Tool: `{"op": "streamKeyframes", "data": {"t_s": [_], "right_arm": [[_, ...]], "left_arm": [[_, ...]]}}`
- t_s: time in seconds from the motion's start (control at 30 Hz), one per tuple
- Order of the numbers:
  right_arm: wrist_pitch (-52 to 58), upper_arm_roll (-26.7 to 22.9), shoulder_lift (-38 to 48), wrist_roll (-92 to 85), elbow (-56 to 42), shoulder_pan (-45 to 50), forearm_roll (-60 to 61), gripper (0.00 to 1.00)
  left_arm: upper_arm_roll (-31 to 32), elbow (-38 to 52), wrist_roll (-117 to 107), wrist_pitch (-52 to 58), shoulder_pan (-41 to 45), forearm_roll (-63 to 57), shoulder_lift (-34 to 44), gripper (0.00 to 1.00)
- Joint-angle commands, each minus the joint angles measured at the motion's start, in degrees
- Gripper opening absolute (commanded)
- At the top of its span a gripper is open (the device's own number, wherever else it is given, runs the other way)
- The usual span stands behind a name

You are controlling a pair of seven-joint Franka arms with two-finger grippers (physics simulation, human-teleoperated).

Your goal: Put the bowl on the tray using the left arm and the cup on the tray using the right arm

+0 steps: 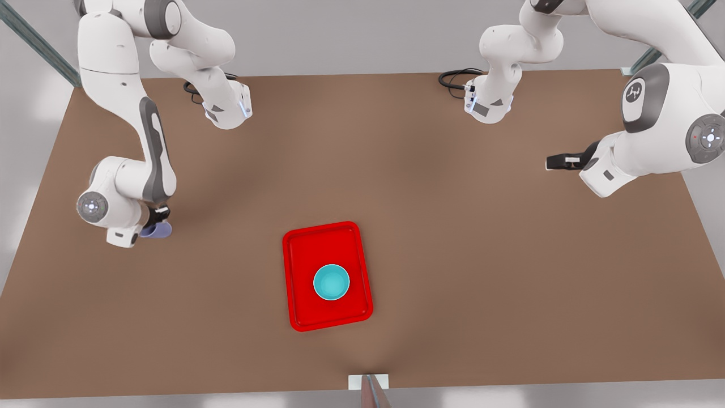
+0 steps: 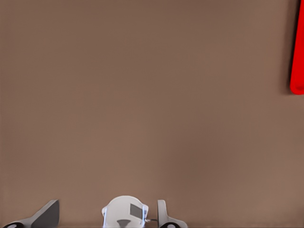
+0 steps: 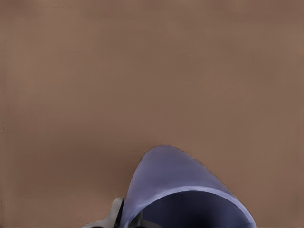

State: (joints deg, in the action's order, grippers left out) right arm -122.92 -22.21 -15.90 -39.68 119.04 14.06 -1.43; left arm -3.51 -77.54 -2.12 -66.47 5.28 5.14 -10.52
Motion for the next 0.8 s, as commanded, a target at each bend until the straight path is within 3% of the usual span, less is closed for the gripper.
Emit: {"op": "streamKeyframes", "data": {"t_s": [0.0,0.23,0.43,0.6,0.77], "right_arm": [[2.6,0.1,0.2,-2.7,-4.4,6.1,0.7,0.21],[0.7,-0.5,-5.5,7.5,-17.6,31.4,5.4,0.21],[-2.6,0.1,-14.7,8.7,-25.9,36.8,8.2,0.21],[-10.1,1.0,-20.0,11.1,-26.1,39.4,11.0,0.21],[-10.9,1.8,-22.0,11.1,-26.1,39.8,11.0,0.21]], "left_arm": [[0.0,0.0,2.2,0.6,0.0,0.0,0.1,1.00],[-0.1,0.0,2.2,0.9,0.0,-0.1,0.1,1.00],[0.0,0.0,2.2,1.3,0.0,-0.1,0.1,1.00],[0.0,0.0,1.4,1.3,0.5,-0.1,0.1,1.00],[0.0,0.0,1.4,1.3,0.5,-0.1,0.1,1.00]]}}
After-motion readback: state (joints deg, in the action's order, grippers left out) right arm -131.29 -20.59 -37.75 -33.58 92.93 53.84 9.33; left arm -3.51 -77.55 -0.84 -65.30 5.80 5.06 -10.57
